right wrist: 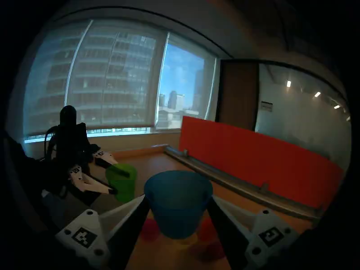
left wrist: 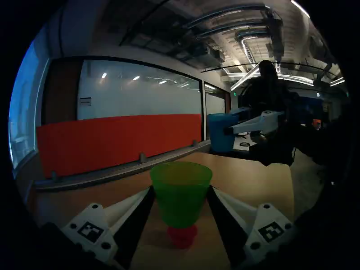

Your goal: Pour water

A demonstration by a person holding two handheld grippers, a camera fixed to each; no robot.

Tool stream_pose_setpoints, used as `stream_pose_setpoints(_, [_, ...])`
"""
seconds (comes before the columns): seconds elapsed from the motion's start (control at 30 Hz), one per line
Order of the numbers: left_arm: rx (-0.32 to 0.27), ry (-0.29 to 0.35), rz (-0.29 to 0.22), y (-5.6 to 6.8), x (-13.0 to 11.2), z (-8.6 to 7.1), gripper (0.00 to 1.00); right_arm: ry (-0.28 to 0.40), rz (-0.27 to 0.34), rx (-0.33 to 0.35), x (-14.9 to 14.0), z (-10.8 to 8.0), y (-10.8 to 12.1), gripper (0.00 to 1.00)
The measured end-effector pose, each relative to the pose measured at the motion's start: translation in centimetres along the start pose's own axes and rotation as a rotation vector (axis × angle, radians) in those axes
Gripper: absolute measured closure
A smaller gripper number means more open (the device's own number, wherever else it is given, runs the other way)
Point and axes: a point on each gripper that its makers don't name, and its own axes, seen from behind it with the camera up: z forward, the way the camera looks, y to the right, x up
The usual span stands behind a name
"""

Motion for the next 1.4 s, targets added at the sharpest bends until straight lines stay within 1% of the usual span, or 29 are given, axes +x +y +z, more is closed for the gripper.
stream_pose_setpoints(0.2, [0.030, -0.006, 0.002, -1.2, -0.3, -0.4, 0.18, -0.015, 0.027, -0.004, -1.3, -0.6, 0.5, 0.12])
stream_pose_setpoints(0.5, [0.063, -0.037, 0.021, -2.8, -1.1, -0.5, 0.18, -0.045, 0.060, 0.018, -3.4, -0.6, 0.3, 0.11])
stream_pose_setpoints(0.6, [0.069, -0.060, 0.027, -3.2, -1.8, -0.6, 0.18, -0.063, 0.060, 0.025, -4.6, -0.5, 0.3, 0.11])
stream_pose_setpoints(0.9, [0.059, -0.147, 0.040, -3.8, -4.4, -0.2, 0.18, -0.126, 0.066, 0.039, -7.9, 0.1, 0.4, 0.11])
stream_pose_setpoints(1.1, [0.057, -0.213, 0.027, -4.5, -6.6, 0.1, 0.18, -0.169, 0.069, 0.060, -9.9, 0.6, 0.2, 0.11])
stream_pose_setpoints(1.4, [0.052, -0.300, 0.010, -5.7, -9.5, 0.7, 0.18, -0.228, 0.074, 0.069, -12.8, 1.6, 0.3, 0.11])
